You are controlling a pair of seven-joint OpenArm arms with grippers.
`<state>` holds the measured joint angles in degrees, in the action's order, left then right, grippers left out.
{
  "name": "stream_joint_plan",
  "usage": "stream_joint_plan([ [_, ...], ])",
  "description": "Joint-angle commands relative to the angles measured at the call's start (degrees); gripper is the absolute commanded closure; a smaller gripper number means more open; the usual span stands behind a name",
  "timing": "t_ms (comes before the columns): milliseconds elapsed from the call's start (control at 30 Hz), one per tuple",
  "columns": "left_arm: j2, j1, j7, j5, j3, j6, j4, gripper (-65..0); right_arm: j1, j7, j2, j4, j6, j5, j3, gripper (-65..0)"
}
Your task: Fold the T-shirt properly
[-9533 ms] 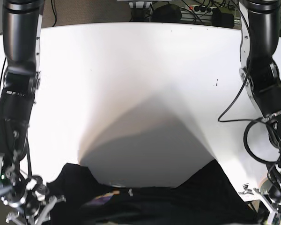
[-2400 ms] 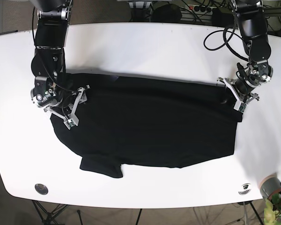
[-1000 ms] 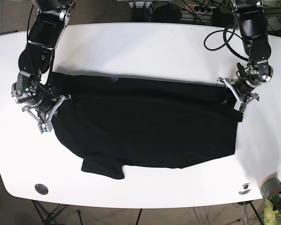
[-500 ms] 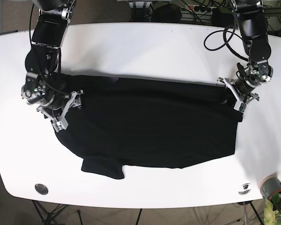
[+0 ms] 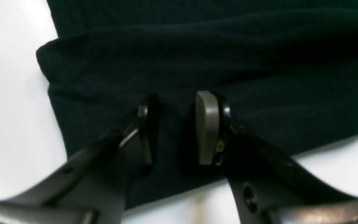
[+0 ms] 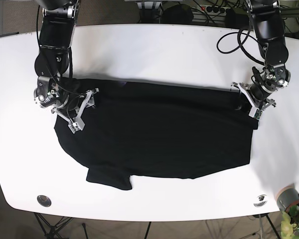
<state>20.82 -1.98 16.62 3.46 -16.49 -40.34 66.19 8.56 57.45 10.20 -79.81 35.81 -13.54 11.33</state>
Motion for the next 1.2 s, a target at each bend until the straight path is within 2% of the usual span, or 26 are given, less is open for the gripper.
stream_joint_plan([
  [0,0.94,-0.44,1.18,-1.31,-0.17,0.34,0.31,-17.2,0.19,-0.53,0.57,-1.29,-0.08,-0.57,0.05,-36.3],
  [133,0.94,-0.44,1.18,-1.31,-0.17,0.34,0.31,-17.2,-0.07,-0.53,0.57,-1.82,-0.08,-0.57,-0.30,-33.0],
  [300,0.94,-0.44,1.18,-1.31,-0.17,0.34,0.31,-17.2,0.01,-0.53,0.57,-1.90,-0.08,-0.57,-0.21,-17.1],
  [367,0.94,-0.44,1.18,-1.31,-0.17,0.34,0.31,-17.2,0.10,-0.53,0.57,-1.90,-0.08,-0.57,-0.21,-8.6],
  [467,0.94,-0.44,1.18,-1.31,-0.17,0.34,0.31,-17.2,0.10,-0.44,0.57,-2.08,-0.08,-0.57,-0.04,-2.2],
  [600,0.94,-0.44,1.18,-1.31,-0.17,0.34,0.31,-17.2,0.19,-0.35,0.66,-2.17,-0.08,-0.57,0.05,-4.9],
  [900,0.94,-0.44,1.18,-1.31,-0.17,0.34,0.31,-17.2,-1.22,-0.35,0.66,-6.65,-0.08,-0.75,0.14,-22.0],
  [1167,0.94,-0.44,1.18,-1.31,-0.17,0.34,0.22,-17.2,-1.30,-0.35,0.66,-6.83,-0.08,-0.66,0.14,-23.1],
])
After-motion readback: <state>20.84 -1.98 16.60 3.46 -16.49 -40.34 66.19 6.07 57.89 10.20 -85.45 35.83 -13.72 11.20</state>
